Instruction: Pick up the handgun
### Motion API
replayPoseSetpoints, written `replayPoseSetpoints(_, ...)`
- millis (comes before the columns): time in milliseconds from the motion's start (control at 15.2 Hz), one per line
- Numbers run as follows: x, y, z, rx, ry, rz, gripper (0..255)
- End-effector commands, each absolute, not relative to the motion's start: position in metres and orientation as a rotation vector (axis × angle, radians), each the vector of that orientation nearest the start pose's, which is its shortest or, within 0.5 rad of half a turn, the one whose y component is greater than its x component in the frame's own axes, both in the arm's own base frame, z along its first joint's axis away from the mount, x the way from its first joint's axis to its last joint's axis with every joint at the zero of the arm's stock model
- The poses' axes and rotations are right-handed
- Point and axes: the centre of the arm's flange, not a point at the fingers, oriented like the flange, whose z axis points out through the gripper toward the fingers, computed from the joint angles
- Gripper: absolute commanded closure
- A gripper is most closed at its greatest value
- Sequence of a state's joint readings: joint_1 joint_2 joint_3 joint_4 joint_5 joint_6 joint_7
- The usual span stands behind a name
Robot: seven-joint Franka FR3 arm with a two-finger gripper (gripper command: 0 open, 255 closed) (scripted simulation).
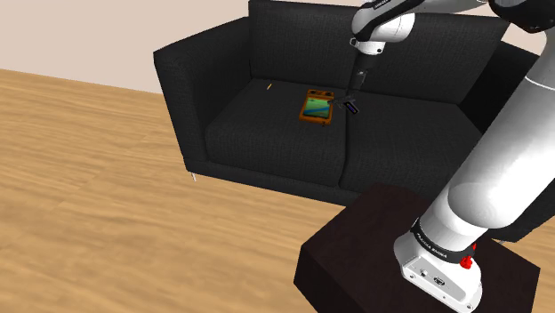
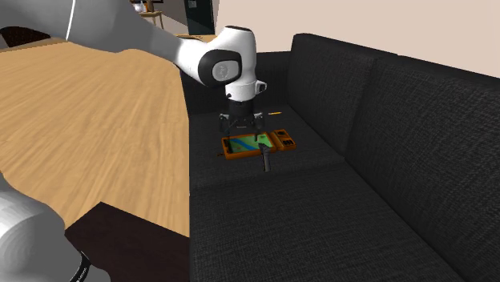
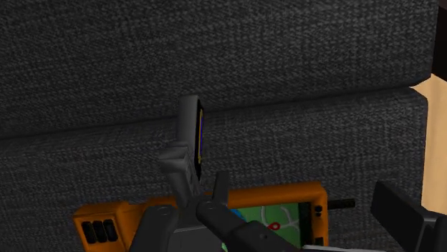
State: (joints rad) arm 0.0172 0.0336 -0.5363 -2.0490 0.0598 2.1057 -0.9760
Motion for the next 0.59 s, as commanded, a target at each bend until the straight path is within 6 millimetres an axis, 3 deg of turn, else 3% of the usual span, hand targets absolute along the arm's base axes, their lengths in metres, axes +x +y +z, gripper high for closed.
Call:
replayPoseSetpoints(0, 0.507, -0.29, 0.414, -3.041, -0.705, -0.095, 0)
replayPoseSetpoints(396, 0.566, -0.335, 0.385, -2.975, -0.807, -0.16, 0)
replayPoseSetpoints(528, 0.566, -0.335, 0.374, -2.975, -0.807, -0.16, 0)
